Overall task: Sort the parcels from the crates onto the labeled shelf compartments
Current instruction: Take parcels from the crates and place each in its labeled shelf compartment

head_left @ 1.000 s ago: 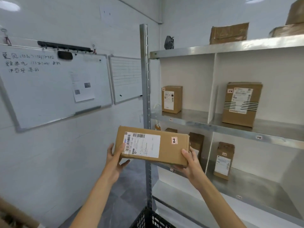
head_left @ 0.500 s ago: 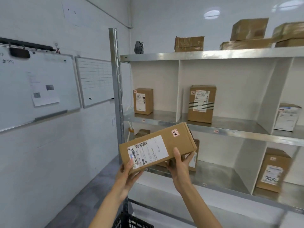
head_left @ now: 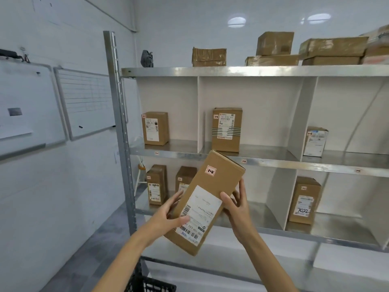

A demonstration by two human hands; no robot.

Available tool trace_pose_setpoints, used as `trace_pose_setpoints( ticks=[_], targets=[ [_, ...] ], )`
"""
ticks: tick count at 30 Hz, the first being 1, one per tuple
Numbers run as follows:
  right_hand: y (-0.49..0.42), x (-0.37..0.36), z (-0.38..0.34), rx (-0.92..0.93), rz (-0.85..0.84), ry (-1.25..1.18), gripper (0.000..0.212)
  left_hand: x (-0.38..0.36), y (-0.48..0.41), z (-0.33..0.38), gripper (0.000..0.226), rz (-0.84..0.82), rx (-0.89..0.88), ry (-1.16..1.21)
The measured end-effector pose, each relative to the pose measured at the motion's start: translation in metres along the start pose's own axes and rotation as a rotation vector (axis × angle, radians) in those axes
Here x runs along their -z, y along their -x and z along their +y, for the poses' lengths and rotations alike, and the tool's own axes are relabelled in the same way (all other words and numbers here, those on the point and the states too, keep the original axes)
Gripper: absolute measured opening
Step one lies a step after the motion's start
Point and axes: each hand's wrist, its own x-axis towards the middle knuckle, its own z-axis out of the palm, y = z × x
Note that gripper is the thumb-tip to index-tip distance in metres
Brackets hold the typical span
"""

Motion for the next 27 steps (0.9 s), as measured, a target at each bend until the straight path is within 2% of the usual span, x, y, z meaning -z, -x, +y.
trace_pose_setpoints(
  ticks=[4,9,27],
  targets=[
    [0.007,0.012,-0.013,0.038,0.006,0.025,0.078,-0.031,-0.010,0.003,0.076,0.050,-0.100,0.037],
    [0.022,0.026,-0.028,0.097,0.085,0.093,0.054,-0.074,-0.013,-0.001,0.079,0.075,-0.155,0.112],
    [0.000,0.106,-0.065,0.174,0.177,0.206,0.047,-0.145,-0.064,0.033,0.071,0.108,-0.209,0.067]
  ],
)
